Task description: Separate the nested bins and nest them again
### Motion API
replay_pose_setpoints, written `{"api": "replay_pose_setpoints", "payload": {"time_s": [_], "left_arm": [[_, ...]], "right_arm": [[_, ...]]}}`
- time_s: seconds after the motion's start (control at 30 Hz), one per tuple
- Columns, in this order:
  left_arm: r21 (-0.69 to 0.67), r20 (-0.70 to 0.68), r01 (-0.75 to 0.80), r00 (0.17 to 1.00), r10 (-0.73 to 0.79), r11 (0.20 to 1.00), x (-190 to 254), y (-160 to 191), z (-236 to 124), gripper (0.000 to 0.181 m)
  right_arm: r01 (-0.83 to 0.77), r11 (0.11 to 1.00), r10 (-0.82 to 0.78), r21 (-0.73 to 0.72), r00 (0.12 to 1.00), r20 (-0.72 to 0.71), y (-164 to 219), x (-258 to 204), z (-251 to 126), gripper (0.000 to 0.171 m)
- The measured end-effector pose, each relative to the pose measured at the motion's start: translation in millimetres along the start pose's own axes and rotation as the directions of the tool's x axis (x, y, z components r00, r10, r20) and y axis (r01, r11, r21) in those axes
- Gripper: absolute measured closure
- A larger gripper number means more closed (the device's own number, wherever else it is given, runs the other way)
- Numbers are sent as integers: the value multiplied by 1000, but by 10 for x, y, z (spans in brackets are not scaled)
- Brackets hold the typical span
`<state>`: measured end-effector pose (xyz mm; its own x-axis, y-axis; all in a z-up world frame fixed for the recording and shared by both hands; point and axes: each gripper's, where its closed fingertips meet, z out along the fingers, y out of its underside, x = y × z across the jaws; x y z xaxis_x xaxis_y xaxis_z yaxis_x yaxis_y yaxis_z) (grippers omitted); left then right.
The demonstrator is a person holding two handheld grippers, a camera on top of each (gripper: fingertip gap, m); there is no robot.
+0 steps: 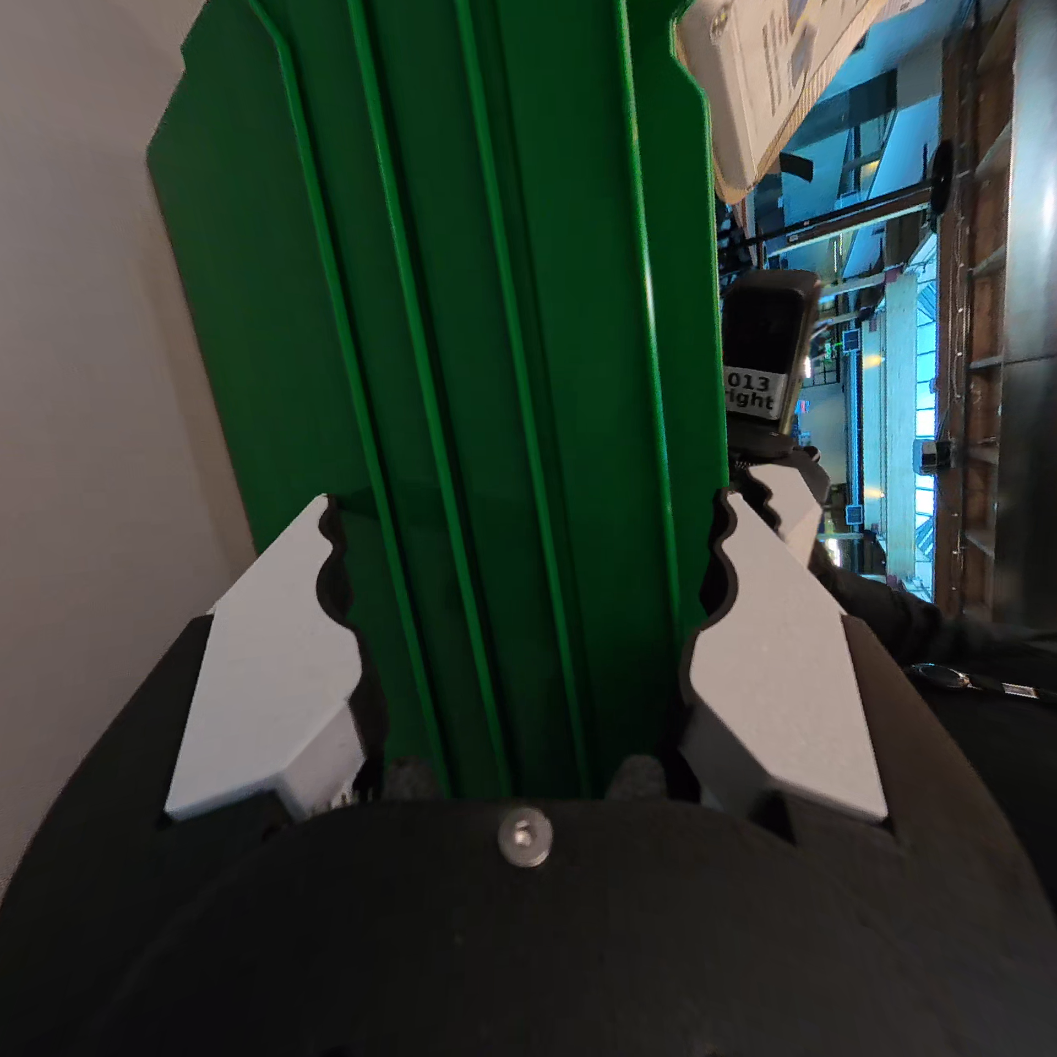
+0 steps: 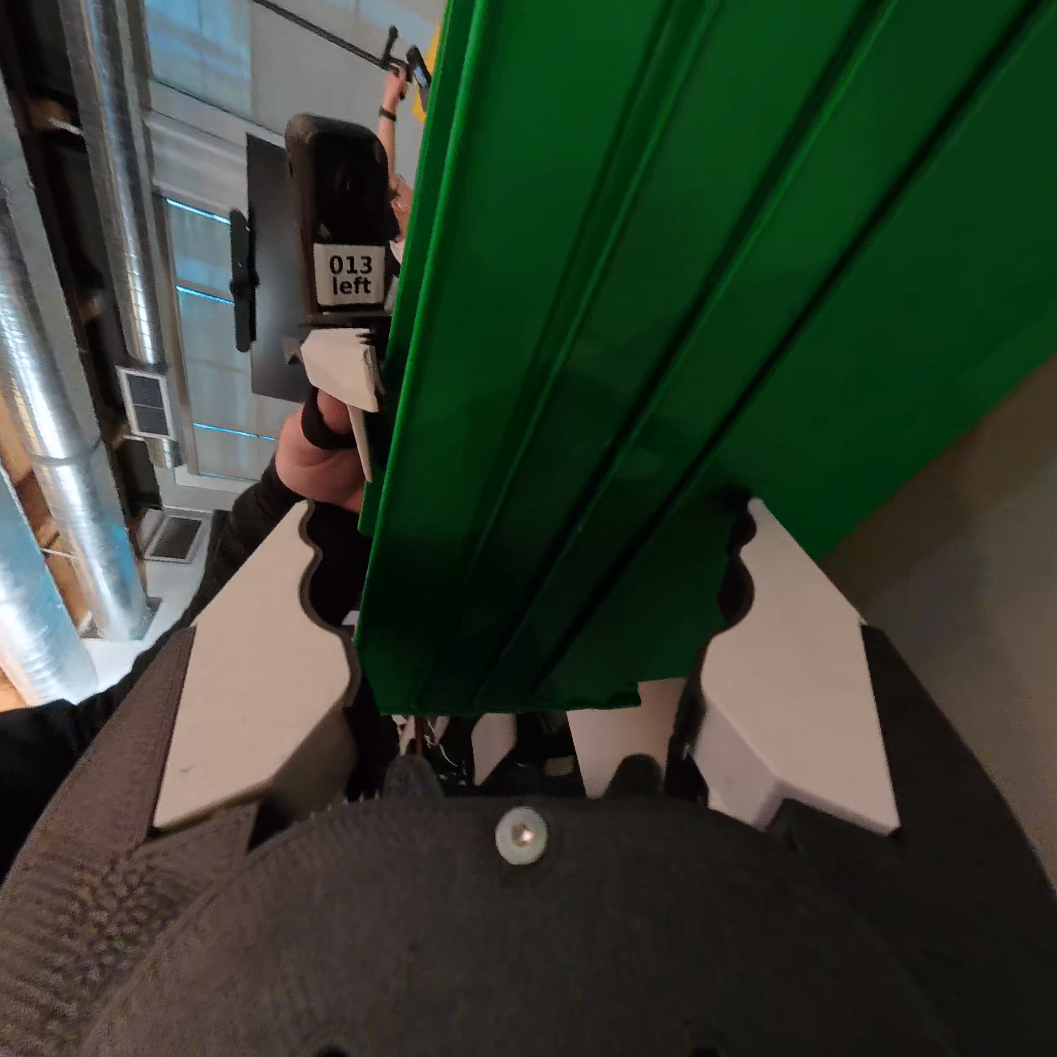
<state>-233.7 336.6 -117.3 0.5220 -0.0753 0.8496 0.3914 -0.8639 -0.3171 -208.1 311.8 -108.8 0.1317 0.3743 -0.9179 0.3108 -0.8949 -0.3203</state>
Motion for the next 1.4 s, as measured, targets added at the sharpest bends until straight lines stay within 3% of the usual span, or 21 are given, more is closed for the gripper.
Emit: {"api": "replay_pose_setpoints", "payload": {"time_s": [0.17, 0.3, 0.4, 0.53, 0.6, 0.67, 0.97, 1.4], "left_arm": [[47, 104, -68, 993, 63, 997, -151, -185, -255, 55], [94, 244, -187, 957, 159, 978, 81, -415, -429, 49], [-38, 373, -273, 888, 268, 961, 264, -324, -268, 38], [-221, 572, -333, 717, 398, 917, 200, -226, -93, 24], [-302, 626, -324, 642, 443, 896, 144, -175, -51, 24], [-351, 662, -292, 595, 456, 890, 47, -130, -66, 41], [-300, 696, -285, 587, 414, 910, 74, -171, -105, 73], [-247, 701, -323, 591, 398, 914, 144, -270, -235, 79]], "right_arm": [[-35, 999, 35, 7, 997, 70, -98, -32, 57, 35], [2, 1000, 1, -29, 997, 79, 65, -60, -18, 49], [84, 991, -72, -108, 991, 109, 358, -194, 31, 52], [160, 973, -133, -167, 978, 164, 592, -321, 78, 47], [157, 974, -129, -162, 977, 172, 644, -314, 40, 48], [112, 984, -86, -137, 980, 178, 646, -263, -42, 53], [94, 988, -73, -127, 985, 159, 772, -86, -399, 62], [98, 984, -73, -149, 984, 163, 823, -53, -492, 66]]}}
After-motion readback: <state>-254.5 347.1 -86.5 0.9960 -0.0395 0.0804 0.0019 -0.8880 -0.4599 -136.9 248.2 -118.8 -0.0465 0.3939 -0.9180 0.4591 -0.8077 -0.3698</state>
